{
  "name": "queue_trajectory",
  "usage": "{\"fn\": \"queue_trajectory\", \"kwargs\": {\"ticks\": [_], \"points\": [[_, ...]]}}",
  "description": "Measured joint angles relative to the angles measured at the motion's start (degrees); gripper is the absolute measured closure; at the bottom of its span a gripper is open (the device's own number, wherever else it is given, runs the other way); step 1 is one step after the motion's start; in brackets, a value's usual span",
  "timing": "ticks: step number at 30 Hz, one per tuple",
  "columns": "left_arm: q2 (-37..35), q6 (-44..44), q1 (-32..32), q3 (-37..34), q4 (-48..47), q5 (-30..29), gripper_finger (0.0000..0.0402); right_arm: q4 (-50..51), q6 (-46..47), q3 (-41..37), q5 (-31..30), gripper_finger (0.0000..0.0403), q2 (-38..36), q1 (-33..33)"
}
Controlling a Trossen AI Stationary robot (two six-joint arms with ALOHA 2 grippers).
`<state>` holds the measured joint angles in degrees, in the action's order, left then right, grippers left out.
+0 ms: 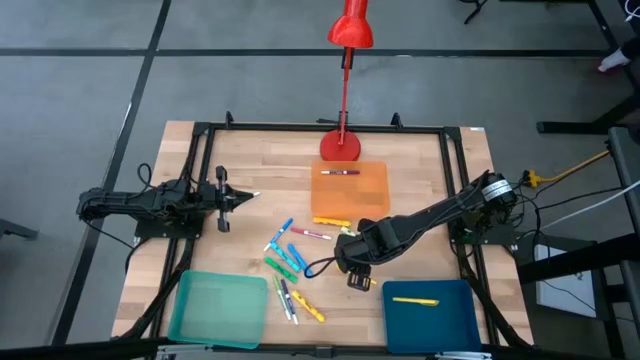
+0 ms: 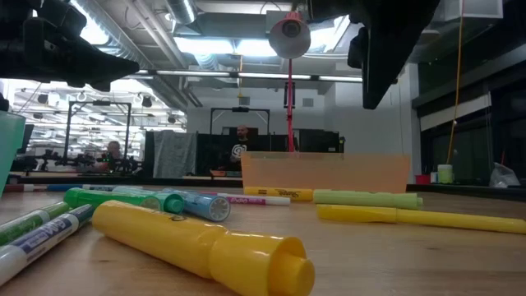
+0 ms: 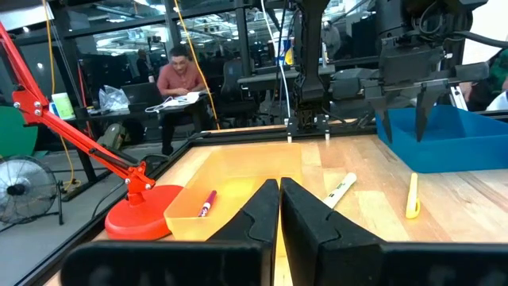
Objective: Pick & Place Markers
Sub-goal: Put the yellow pen into the blue bin
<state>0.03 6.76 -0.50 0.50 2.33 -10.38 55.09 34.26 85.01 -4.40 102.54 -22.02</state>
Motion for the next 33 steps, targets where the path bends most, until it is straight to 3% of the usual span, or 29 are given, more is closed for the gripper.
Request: {"fn": "queue_trajectory", "kwargs": {"ticks": [8,33], "points": [[0.01,0.00,-0.01,-0.01,0.00,0.00,0.0391,0.46,4.59,0.22,0.04,0.0234,1.72,-1.68],[0.00,0.00,0.00,0.00,0.00,0.01,0.0393,-0.74,3.01,0.24,1.60,0.0234,12.23,-2.75]]}}
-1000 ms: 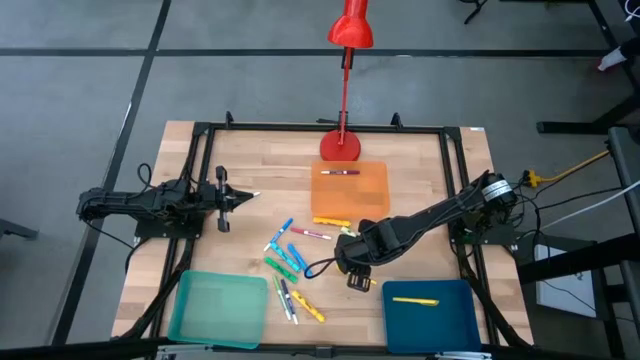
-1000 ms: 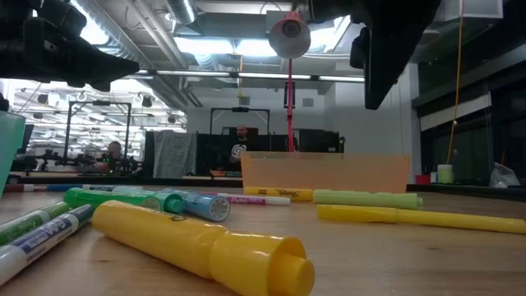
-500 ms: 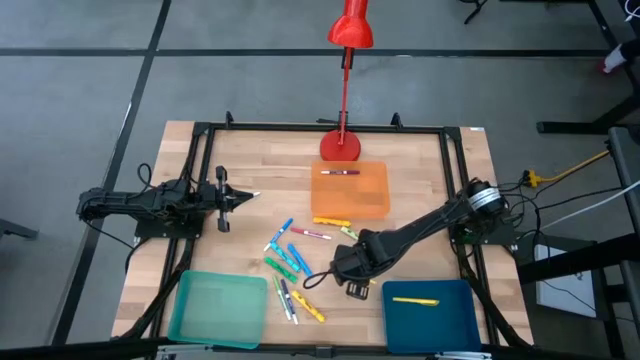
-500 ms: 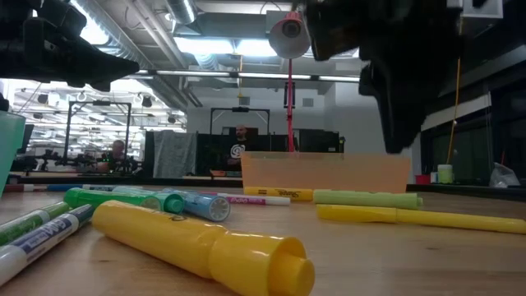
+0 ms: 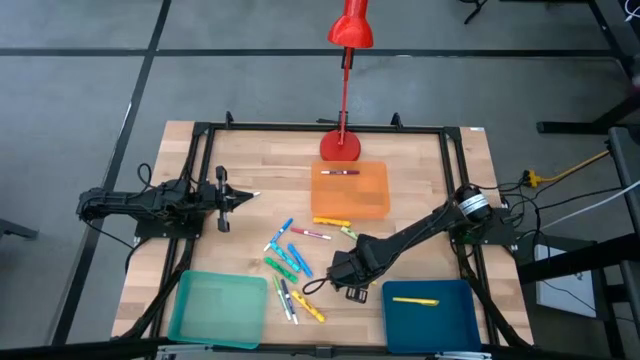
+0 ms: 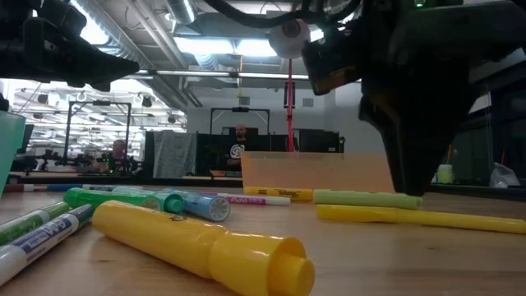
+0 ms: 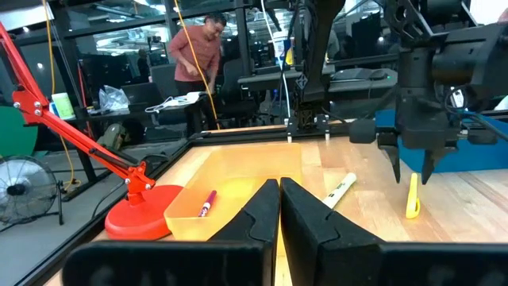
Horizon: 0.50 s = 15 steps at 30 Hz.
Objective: Pick & Place Markers
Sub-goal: Put the yellow pen into the blue bin
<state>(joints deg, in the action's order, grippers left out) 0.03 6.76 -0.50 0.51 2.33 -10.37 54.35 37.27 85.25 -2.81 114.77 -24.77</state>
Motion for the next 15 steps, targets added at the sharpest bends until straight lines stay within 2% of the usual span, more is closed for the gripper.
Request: {"fn": "queue_trajectory", "kwargs": {"ticks": [15], "points": [[0.00,0.00,0.00,-0.01,0.00,0.00,0.0393,-2.34,2.54,0.00,0.70,0.0234,1.75,-0.02]]}}
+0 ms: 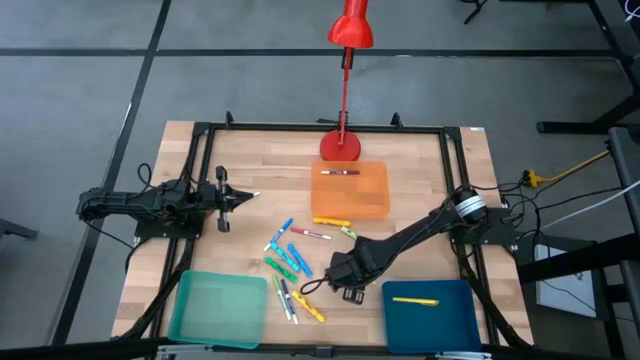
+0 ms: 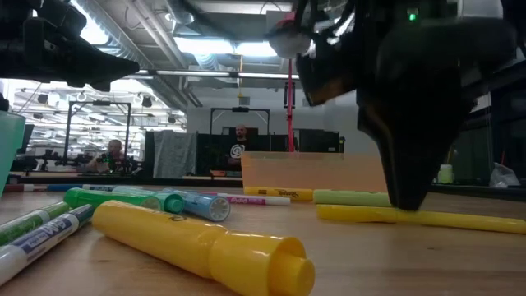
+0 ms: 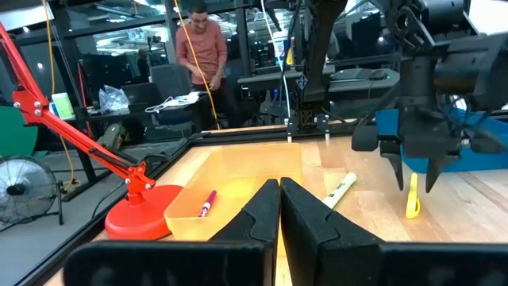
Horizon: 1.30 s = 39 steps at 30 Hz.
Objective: Pick & Place Markers
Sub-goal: Put the yellow pen into the blue bin
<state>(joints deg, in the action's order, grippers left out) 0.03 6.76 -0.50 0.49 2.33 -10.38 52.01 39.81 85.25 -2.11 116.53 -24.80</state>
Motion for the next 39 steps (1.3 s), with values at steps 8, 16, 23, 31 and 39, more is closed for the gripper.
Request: {"fn": "queue_trajectory", "kwargs": {"ticks": [8,16,23,31,39], "points": [[0.00,0.00,0.00,0.00,0.01,-0.02,0.0389,-0.85,0.24,0.11,-0.29,0.0234,2.52,0.00],[0.01,0.00,-0.01,0.01,0.00,0.00,0.0392,-1.18,0.27,0.11,-0.90,0.0238,2.87,0.02],[0.02,0.00,0.00,0.02,0.02,0.00,0.0390,-1.73,0.18,0.11,-0.88,0.0303,2.96,0.01],[0.00,0.00,-0.01,0.00,0.00,0.00,0.0391,-2.15,-0.19,0.07,-0.91,0.0377,3.02,0.04],[0.02,0.00,-0.01,0.00,0.00,0.00,0.0392,-2.36,0.05,0.00,-1.24,0.0377,3.04,0.07]]}}
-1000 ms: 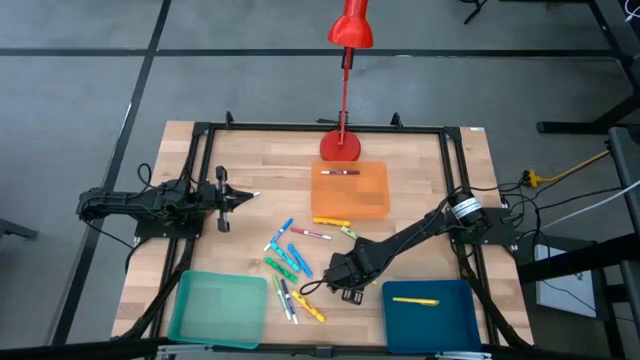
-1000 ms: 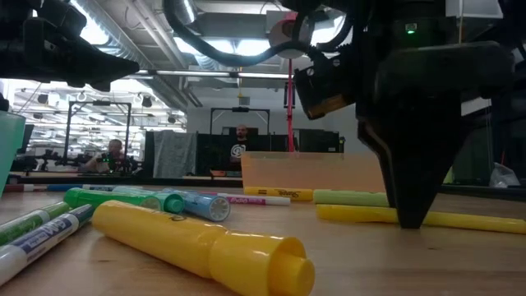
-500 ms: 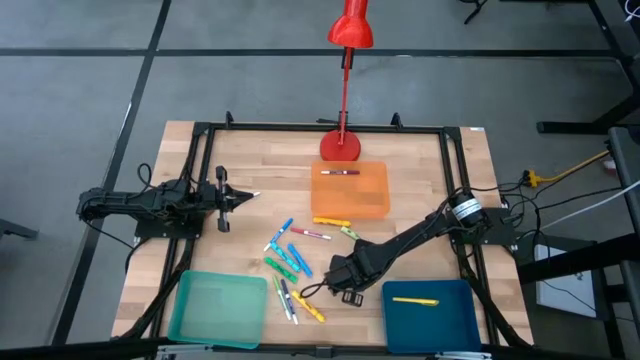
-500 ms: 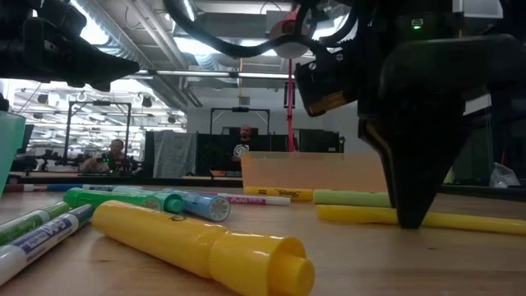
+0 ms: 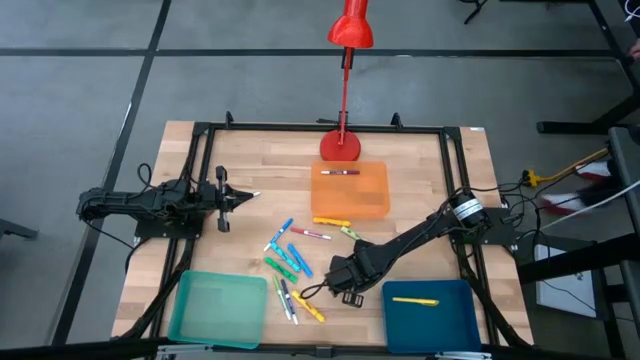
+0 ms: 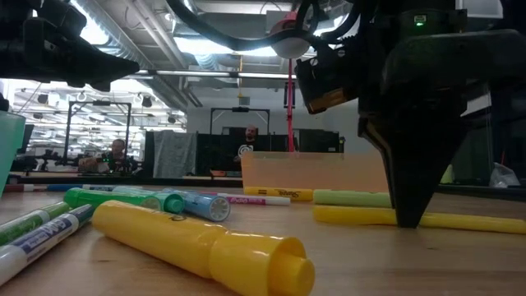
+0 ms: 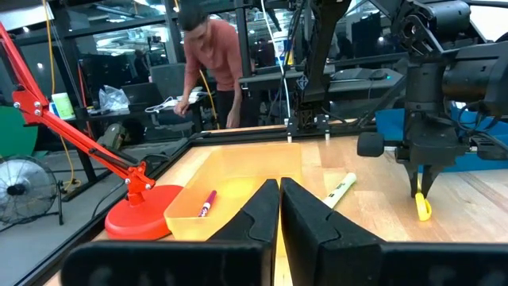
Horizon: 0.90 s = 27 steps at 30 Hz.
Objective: Pick & Place Markers
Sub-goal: Put the yellow pen into the blue bin
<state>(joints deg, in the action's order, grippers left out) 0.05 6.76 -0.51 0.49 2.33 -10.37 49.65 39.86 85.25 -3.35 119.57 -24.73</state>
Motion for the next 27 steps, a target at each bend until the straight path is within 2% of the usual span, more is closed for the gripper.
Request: {"fn": "queue_trajectory", "kwargs": {"ticks": [7,13,27], "points": [[-0.01,0.00,0.01,0.01,0.01,-0.01,0.0390,-0.04,0.44,-0.04,-0.39,0.0377,-0.30,0.00],[-0.02,0.00,0.01,0.00,0.00,0.00,0.0391,-1.13,0.66,-0.22,-3.29,0.0377,-2.15,-0.23],[-0.02,0.00,0.02,0.02,0.00,-0.02,0.0391,0.34,0.02,-0.11,-6.72,0.0377,-11.54,-0.26]]}}
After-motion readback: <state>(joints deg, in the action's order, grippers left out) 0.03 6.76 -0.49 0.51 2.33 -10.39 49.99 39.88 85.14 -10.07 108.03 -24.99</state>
